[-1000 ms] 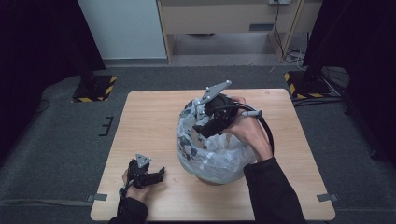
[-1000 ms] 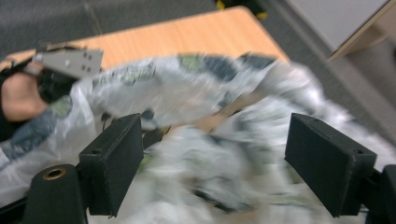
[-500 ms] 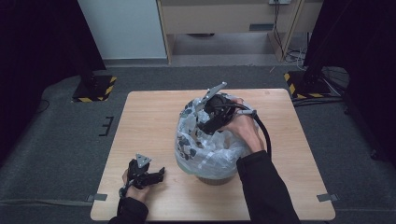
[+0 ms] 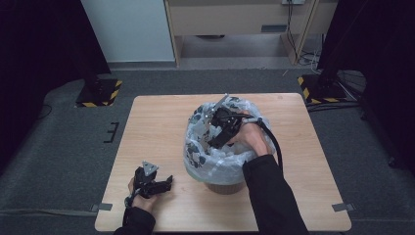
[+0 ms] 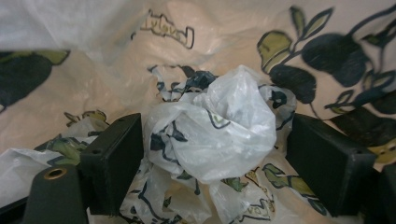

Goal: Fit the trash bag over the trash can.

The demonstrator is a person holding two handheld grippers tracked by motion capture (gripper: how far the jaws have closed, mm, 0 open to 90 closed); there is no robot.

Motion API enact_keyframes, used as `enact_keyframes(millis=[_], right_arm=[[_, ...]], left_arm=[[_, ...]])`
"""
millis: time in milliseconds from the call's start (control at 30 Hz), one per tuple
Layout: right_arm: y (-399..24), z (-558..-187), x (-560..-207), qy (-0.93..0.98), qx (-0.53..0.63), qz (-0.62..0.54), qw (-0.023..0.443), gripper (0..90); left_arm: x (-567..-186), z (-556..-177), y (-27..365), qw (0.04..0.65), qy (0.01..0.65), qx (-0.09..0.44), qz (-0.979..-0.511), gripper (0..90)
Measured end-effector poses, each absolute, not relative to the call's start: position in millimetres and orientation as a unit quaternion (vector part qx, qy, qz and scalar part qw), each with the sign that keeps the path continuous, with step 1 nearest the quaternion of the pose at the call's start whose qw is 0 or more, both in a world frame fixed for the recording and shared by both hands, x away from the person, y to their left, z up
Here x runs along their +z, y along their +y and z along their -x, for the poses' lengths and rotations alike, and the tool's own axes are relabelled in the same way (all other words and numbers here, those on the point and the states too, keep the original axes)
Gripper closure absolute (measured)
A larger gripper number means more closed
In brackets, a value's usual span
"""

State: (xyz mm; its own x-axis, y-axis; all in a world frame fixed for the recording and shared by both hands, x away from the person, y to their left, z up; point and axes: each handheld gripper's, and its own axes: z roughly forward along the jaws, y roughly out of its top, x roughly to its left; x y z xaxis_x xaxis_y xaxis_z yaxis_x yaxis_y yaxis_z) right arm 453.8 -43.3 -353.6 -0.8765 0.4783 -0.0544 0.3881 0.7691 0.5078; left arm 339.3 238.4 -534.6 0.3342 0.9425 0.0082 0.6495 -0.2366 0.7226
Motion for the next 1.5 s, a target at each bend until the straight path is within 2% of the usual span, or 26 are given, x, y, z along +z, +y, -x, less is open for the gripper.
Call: enact_keyframes(millis=[233,633,900,1267,1500], right_arm=[[-46.4,-449.8,-347.0,0.927,0.277,-0.226,0.11,18.8],[-56.5,-432.0,-297.3,0.893,0.339,-0.25,0.157,18.1],[-58.8,-429.7,-295.8,0.889,0.342,-0.258,0.164,18.0],[-76.8,-409.1,-279.8,0.863,0.42,-0.234,0.154,18.1],[-93.1,-398.5,-272.5,0.831,0.468,-0.239,0.182,17.4]], left_arm=[[-534.6,-339.3,238.4,0.319,0.529,0.229,-0.752,13.9],[-534.6,-339.3,238.3,0.319,0.529,0.23,-0.752,13.9],[-534.5,-339.3,238.3,0.319,0.529,0.229,-0.752,13.9],[-534.5,-339.3,238.4,0.318,0.529,0.229,-0.753,13.9],[-534.5,-339.3,238.4,0.318,0.529,0.229,-0.753,13.9]])
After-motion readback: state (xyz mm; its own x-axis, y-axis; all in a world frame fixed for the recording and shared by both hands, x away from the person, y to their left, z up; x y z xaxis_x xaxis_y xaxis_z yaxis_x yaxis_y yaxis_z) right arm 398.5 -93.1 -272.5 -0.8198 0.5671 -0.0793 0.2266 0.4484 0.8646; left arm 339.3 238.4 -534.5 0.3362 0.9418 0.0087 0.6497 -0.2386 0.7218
